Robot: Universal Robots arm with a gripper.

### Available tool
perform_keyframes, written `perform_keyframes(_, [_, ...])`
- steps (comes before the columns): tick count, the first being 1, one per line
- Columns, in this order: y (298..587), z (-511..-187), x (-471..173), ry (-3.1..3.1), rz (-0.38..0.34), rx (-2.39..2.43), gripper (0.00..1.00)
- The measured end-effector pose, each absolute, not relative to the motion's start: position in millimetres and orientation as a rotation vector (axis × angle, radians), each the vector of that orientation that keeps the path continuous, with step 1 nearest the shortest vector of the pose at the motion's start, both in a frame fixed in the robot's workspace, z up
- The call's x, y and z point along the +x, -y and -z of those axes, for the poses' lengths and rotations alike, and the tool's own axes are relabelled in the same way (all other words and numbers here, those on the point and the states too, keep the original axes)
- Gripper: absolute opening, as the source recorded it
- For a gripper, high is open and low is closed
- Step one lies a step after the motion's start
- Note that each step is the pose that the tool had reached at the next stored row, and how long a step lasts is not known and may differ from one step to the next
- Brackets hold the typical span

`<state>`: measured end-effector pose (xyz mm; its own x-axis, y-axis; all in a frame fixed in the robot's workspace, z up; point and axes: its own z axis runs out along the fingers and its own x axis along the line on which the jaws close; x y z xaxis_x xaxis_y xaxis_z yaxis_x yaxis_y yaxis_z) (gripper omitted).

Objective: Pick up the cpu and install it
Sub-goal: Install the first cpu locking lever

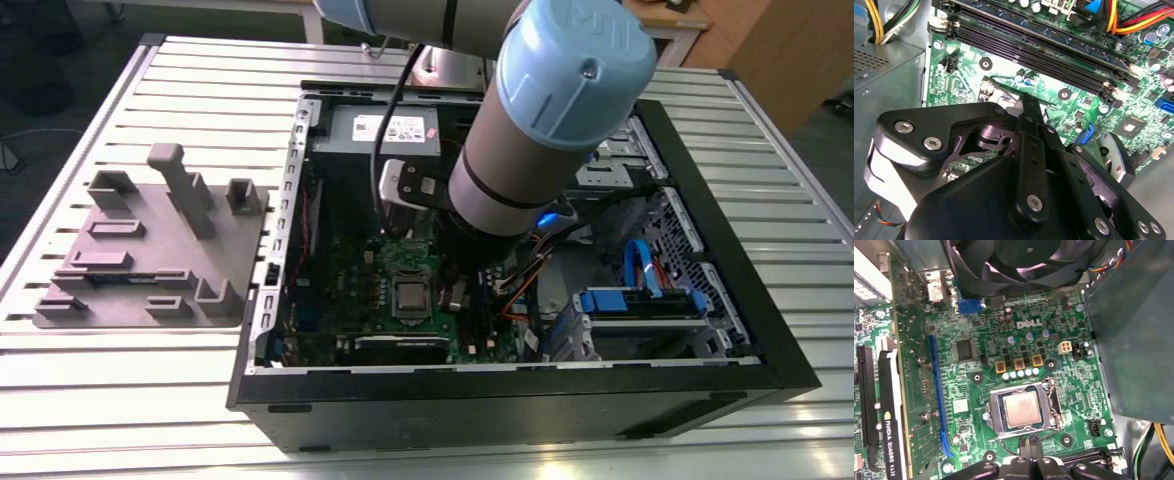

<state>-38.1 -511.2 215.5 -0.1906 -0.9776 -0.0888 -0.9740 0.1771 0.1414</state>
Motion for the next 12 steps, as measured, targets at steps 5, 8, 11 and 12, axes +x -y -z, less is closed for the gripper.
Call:
perform_keyframes(5, [512.2,-214.4,-38.1,2.387,0.258,1.990,0.10])
perform_keyframes(8, [512.2,-214.1,-38.1,2.387,0.258,1.990,0.10])
perform_keyframes(11, [512.2,-214.0,-38.1,2.387,0.258,1.991,0.10])
perform_keyframes(12, [512.2,-214.1,-38.1,2.387,0.258,1.990,0.10])
